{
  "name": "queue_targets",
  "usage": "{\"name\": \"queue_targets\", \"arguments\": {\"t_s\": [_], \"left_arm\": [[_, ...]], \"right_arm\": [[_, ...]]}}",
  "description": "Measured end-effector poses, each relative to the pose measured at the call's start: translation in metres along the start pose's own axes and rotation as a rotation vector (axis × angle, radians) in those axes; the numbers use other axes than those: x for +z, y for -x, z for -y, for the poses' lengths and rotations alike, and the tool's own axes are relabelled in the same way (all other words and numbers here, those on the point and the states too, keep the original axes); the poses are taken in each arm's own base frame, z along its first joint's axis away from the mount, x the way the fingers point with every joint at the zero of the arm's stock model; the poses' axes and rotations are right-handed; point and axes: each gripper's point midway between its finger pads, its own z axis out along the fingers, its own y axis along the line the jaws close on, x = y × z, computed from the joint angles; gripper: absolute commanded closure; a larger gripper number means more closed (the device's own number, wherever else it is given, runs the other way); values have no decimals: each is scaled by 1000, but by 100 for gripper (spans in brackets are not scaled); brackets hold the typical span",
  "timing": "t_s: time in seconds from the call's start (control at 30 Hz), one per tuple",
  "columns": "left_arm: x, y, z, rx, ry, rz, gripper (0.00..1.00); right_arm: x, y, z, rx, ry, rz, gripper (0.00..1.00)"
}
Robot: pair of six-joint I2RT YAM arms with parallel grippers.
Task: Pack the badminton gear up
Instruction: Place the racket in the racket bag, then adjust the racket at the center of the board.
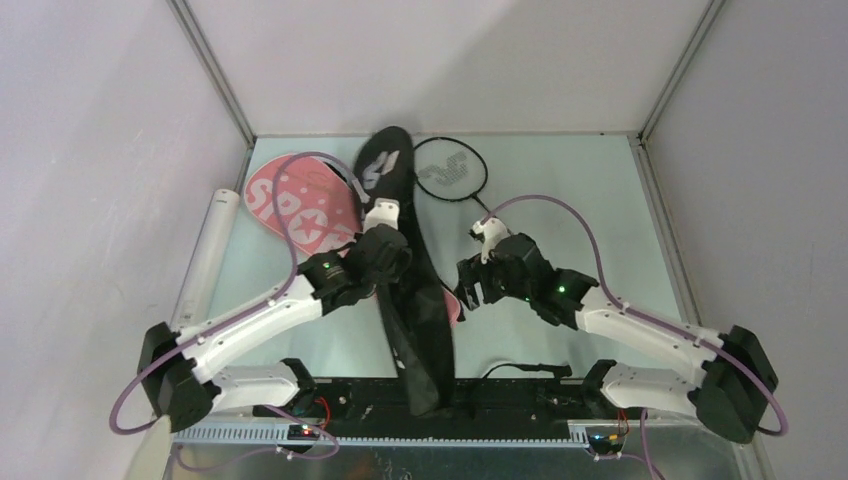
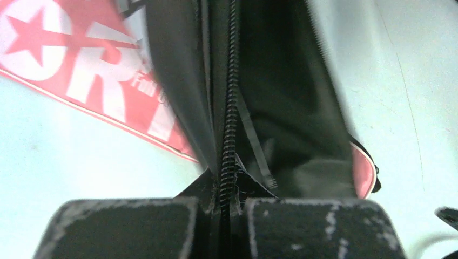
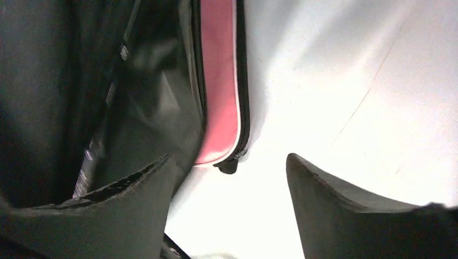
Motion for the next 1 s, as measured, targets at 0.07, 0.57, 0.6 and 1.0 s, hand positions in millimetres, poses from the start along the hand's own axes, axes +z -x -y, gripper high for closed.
{"name": "queue_targets", "arguments": {"t_s": [0.07, 0.57, 0.6, 1.0], "left_arm": [[-8, 9, -11, -6, 20, 30, 100], [23, 29, -63, -46, 115, 33, 100], [27, 28, -63, -42, 105, 35, 100], [53, 18, -52, -71, -8, 19, 100]], "right_arm": [[-10, 8, -2, -67, 45, 47, 1], [-4, 41, 189, -23, -301, 23, 9], [3, 33, 202, -11, -322, -34, 9], [43, -33, 250, 40, -388, -463, 42]]}}
